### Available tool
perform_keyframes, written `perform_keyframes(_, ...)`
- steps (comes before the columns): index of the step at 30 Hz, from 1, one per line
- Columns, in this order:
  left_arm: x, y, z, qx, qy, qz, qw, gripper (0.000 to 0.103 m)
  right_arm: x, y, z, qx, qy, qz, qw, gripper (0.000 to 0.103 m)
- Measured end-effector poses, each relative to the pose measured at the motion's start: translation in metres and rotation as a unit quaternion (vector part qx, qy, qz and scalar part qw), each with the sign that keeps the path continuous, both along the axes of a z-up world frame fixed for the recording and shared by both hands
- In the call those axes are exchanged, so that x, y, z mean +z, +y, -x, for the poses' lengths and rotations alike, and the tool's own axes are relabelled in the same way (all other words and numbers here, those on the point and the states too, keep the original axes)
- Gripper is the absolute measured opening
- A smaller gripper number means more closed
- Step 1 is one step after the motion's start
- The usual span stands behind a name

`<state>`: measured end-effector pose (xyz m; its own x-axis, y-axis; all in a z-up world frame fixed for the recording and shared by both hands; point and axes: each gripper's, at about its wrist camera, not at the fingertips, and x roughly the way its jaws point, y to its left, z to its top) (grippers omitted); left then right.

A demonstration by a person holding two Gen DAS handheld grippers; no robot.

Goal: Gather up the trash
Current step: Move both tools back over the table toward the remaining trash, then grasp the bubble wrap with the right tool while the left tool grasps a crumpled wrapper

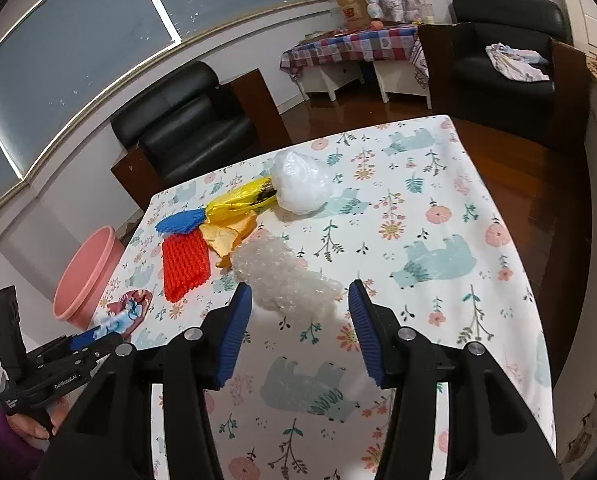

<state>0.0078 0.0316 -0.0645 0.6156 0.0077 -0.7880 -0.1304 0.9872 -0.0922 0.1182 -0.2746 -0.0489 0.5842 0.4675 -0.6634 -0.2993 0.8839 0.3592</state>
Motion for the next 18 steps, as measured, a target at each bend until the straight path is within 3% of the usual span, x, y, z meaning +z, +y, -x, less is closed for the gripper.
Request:
perform_keyframes(2, 0.0, 0.001, 0.0, -0.003, -0.004, 0.0, 1.0, 0.024, 0.0, 0.003, -0.002, 0.008, -0.001, 0.002, 1.0, 0.051)
perform_keyframes(5, -0.001, 0.0, 0.0, -0.009, -0.007, -0.001, 0.9999, 0.005, 0.001, 0.011, -0.006, 0.021, -0.006, 0.012, 1.0, 0.051)
perform_keyframes(18, 0.006, -0.004, 0.004, -0.031, -0.029, 0.016, 0.999, 0.003, -0.018, 0.034, -0.031, 0.021, 0.008, 0.06, 0.998, 0.052)
